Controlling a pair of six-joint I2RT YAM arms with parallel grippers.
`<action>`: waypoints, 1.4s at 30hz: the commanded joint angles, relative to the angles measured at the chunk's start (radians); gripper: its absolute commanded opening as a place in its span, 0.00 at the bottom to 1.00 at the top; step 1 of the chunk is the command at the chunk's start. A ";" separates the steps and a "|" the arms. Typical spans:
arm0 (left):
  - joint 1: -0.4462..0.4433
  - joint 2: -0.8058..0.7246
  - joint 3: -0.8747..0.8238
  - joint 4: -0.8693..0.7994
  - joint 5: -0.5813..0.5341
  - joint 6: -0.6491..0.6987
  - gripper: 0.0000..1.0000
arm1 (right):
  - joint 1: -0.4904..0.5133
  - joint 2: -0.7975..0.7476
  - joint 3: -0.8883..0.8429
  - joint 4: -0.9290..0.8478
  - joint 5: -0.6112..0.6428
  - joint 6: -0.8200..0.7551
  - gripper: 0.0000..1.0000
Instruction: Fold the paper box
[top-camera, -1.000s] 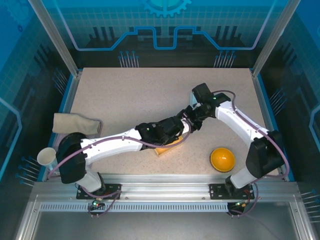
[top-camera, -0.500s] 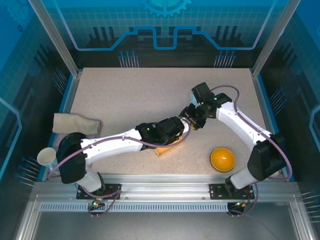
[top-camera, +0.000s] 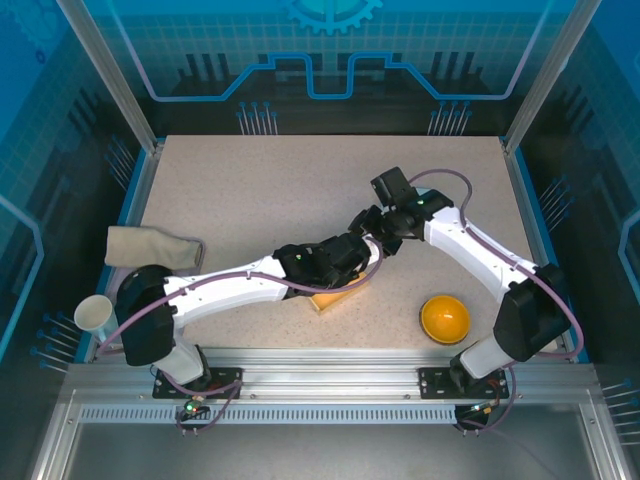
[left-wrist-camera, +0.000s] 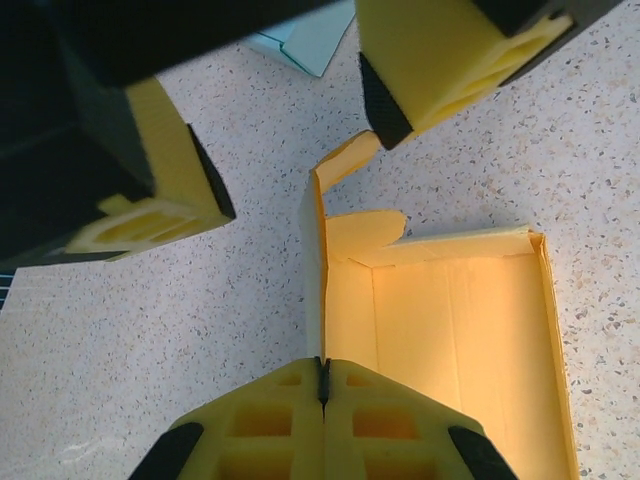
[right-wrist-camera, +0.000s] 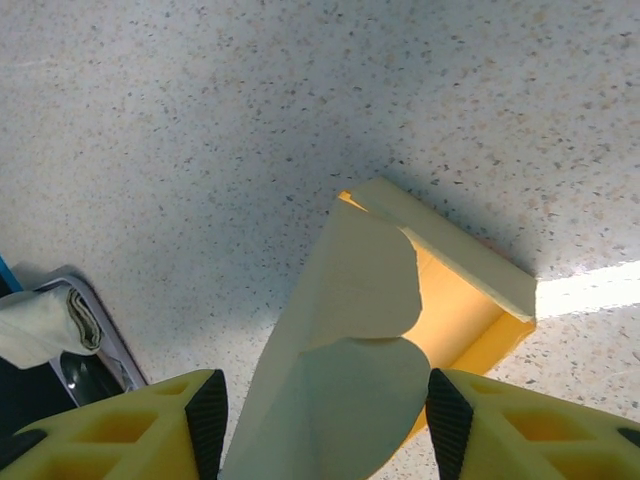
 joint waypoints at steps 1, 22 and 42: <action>0.006 0.024 0.033 -0.039 0.007 -0.030 0.00 | 0.019 -0.028 -0.032 -0.065 0.054 0.063 0.58; 0.007 -0.002 0.031 -0.047 0.072 -0.034 0.00 | 0.021 0.050 0.063 -0.054 0.121 -0.090 0.59; 0.007 -0.041 0.001 -0.015 0.104 -0.040 0.00 | -0.002 0.156 0.039 0.027 0.005 -0.140 0.58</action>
